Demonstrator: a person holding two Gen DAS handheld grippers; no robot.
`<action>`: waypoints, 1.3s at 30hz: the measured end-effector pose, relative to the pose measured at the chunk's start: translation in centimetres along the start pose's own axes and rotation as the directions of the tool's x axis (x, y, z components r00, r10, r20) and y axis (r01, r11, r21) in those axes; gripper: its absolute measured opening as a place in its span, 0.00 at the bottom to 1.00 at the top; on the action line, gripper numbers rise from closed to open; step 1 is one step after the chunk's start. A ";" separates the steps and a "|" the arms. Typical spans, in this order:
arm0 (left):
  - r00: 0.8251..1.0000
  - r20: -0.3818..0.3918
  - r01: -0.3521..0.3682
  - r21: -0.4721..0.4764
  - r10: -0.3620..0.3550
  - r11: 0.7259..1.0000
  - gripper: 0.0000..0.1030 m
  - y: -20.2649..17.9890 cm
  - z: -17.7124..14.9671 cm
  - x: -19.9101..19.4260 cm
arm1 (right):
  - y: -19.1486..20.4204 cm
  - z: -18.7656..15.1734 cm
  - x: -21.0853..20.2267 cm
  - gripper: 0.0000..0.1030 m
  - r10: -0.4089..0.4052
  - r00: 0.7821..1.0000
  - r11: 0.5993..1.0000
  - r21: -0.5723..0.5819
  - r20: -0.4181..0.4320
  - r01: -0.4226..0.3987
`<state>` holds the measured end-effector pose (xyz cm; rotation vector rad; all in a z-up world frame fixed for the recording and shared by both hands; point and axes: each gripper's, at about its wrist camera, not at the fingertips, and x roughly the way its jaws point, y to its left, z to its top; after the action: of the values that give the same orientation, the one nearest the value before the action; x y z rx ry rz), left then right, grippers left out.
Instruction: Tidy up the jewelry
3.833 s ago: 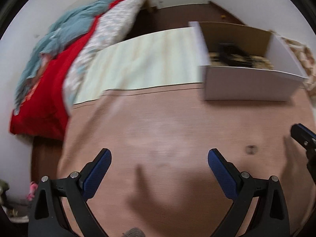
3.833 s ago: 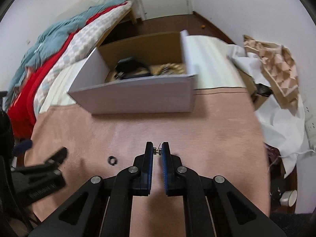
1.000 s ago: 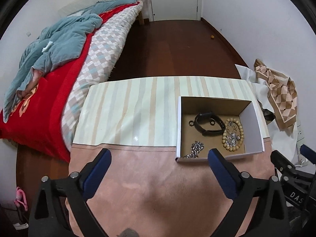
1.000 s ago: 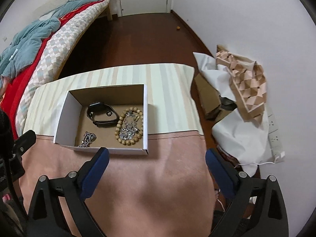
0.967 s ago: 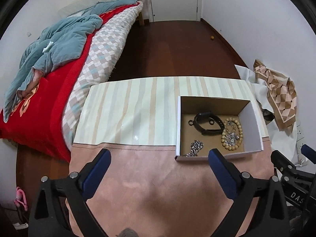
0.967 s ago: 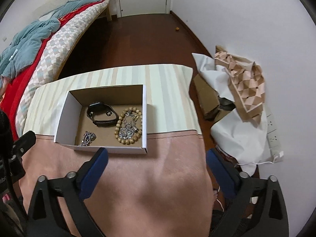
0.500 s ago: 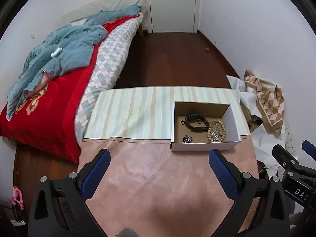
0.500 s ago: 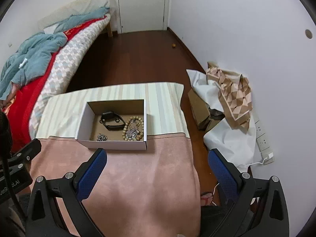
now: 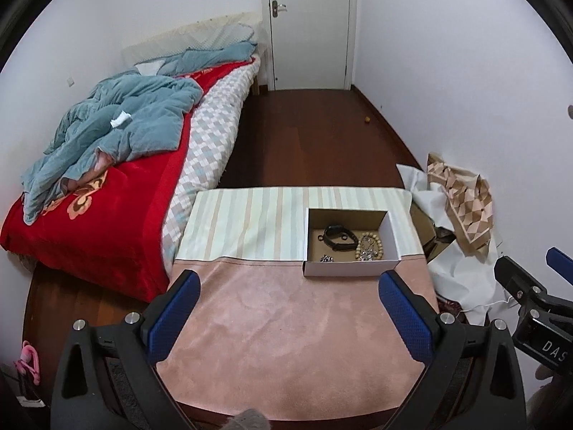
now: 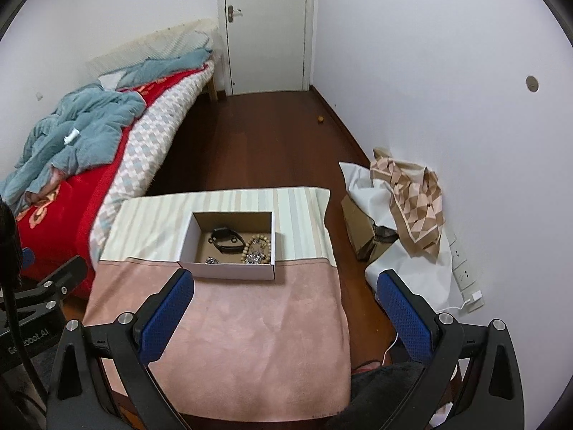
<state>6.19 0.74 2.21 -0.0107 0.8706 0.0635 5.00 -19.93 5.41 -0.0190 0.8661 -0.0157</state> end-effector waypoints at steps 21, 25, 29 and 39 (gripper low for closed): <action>0.999 0.043 0.005 -0.027 -0.004 1.000 0.99 0.2 0.3 -4.9 | -0.5 0.1 -7.0 1.00 0.039 0.997 0.999 -0.001 0.065 -0.039; 0.999 0.041 -0.001 -0.029 0.003 1.000 0.99 0.0 0.5 -4.5 | -0.6 0.7 -6.5 1.00 0.036 0.997 0.999 -0.007 0.066 -0.035; 1.000 0.028 -0.009 -0.025 0.009 1.000 0.99 -0.4 1.2 -3.5 | -0.8 1.5 -5.1 1.00 0.031 0.998 1.000 -0.005 0.056 -0.030; 0.998 -0.023 -0.053 -0.014 0.053 0.998 1.00 -1.3 2.9 0.5 | -1.5 3.4 0.0 1.00 0.000 1.000 1.000 0.016 -0.008 0.000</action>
<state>8.86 -0.46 3.65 -0.0021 0.8927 0.1193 7.57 -21.37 7.59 -0.0034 0.8744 -0.0226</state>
